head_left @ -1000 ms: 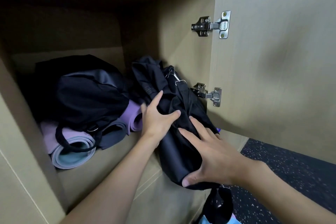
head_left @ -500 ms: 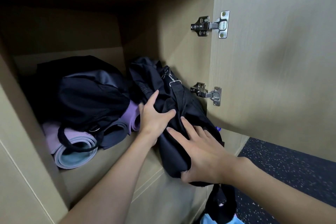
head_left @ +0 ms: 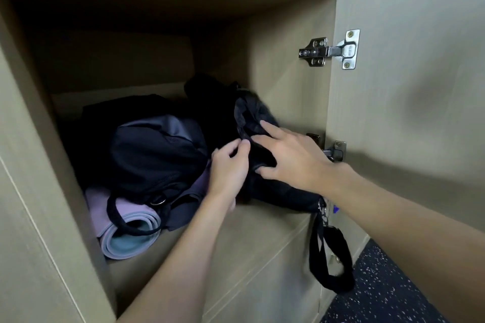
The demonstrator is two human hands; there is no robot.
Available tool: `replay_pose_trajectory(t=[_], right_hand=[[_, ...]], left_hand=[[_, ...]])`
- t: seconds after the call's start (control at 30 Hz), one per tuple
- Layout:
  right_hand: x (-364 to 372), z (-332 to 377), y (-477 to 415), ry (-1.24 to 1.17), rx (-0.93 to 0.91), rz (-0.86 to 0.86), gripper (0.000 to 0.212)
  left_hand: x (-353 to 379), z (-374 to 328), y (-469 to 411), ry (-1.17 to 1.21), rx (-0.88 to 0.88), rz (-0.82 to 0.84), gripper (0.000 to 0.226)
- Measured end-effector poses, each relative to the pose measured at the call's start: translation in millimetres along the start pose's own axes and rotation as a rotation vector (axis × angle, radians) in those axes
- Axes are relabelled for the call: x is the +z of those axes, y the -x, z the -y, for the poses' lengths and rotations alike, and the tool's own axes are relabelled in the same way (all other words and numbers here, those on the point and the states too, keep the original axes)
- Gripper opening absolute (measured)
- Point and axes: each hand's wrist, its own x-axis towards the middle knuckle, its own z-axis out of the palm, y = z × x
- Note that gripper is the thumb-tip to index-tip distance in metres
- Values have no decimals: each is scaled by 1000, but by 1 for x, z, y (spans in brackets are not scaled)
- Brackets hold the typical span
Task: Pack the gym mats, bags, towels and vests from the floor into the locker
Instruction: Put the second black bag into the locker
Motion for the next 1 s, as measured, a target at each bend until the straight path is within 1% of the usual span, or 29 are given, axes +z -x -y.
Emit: replay_pose_trajectory(t=[0.07, 0.17, 0.23, 0.33, 0.43, 0.57, 0.63, 0.7, 0.73, 0.77, 0.87, 0.9, 1.0], right_hand=[[17, -3, 9, -26, 83, -49, 91], [39, -5, 31, 18, 153, 2, 110], [51, -6, 43, 6, 178, 1, 117], [65, -3, 50, -35, 203, -35, 120], [79, -1, 44, -45, 218, -122, 113], [79, -8, 22, -105, 196, -330, 90], [69, -9, 3, -135, 158, -432, 81], [60, -6, -24, -169, 138, -503, 78], [58, -6, -38, -182, 130, -493, 78], [59, -7, -52, -196, 111, -431, 80], [75, -22, -71, -303, 88, -107, 88], [80, -28, -66, -344, 100, -61, 91], [89, -34, -35, -402, 100, -108, 94]], left_hand=[[-3, 9, 4, -95, 6, 6, 69], [-2, 13, 6, -280, 81, -20, 71], [-2, 16, 6, -329, 112, -21, 72], [-2, 16, 4, -349, 136, -17, 73], [-3, 14, 6, -358, 155, -19, 71], [-4, 8, 8, -301, 183, -26, 66], [-5, 1, 7, -258, 251, -51, 61], [-6, -5, 3, -246, 324, -90, 56], [-7, -6, 0, -256, 341, -103, 53], [-8, -4, -1, -276, 340, -110, 51], [-8, 12, -3, -406, 344, -81, 53], [-8, 18, -4, -468, 358, -65, 55], [-6, 25, -6, -607, 333, -72, 58]])
